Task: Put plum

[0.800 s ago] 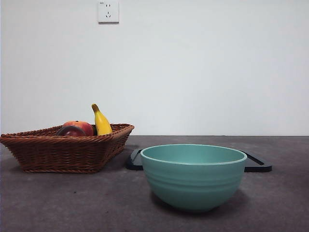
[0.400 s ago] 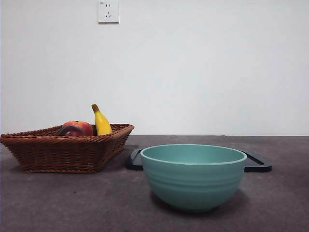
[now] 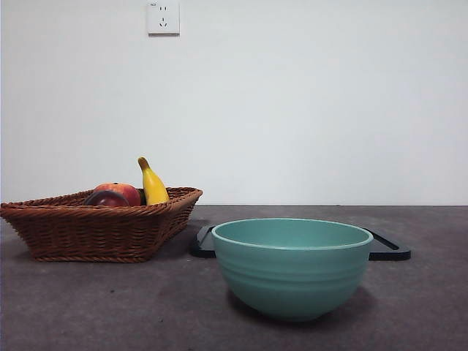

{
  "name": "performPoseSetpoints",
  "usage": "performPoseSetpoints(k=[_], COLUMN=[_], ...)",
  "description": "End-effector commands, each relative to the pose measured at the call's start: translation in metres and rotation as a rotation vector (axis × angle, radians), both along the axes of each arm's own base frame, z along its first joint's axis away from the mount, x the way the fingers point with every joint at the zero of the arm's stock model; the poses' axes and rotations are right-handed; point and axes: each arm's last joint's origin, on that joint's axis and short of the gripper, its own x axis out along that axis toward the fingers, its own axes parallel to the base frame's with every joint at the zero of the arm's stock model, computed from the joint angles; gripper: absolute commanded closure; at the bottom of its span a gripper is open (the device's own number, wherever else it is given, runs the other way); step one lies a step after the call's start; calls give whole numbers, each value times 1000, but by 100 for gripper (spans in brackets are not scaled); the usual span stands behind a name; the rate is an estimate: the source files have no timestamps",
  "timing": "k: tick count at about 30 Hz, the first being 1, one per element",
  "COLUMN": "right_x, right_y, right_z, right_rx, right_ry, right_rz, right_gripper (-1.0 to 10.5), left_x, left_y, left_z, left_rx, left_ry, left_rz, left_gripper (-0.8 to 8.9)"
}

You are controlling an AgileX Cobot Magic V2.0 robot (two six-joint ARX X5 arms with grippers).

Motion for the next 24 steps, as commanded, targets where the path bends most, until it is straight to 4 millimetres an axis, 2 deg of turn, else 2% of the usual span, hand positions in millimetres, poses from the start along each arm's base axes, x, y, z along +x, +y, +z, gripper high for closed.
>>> performPoseSetpoints(k=[1,6,14,20,24], right_x=[0,-5,-12,-13,-14], right_y=[-14,-30,-35,-36,-36], right_z=[-22,-72,-133,-162,-167], right_rx=[9,13,21,61,66], right_ry=[-110,-241,-363,-345,-325], right_rz=[-111,-263,-348,-395,-408], right_gripper=[940,940,940,940,940], left_x=[1,1,1,1,1], left_y=[0,0,0,0,0], left_z=[-8,-8,-8,-8,-8], left_rx=[-3,-3,-3,-3,-3], left_ry=[27,27,27,27,27], left_rz=[6,6,6,5,5], left_gripper=[801,801,801,801,801])
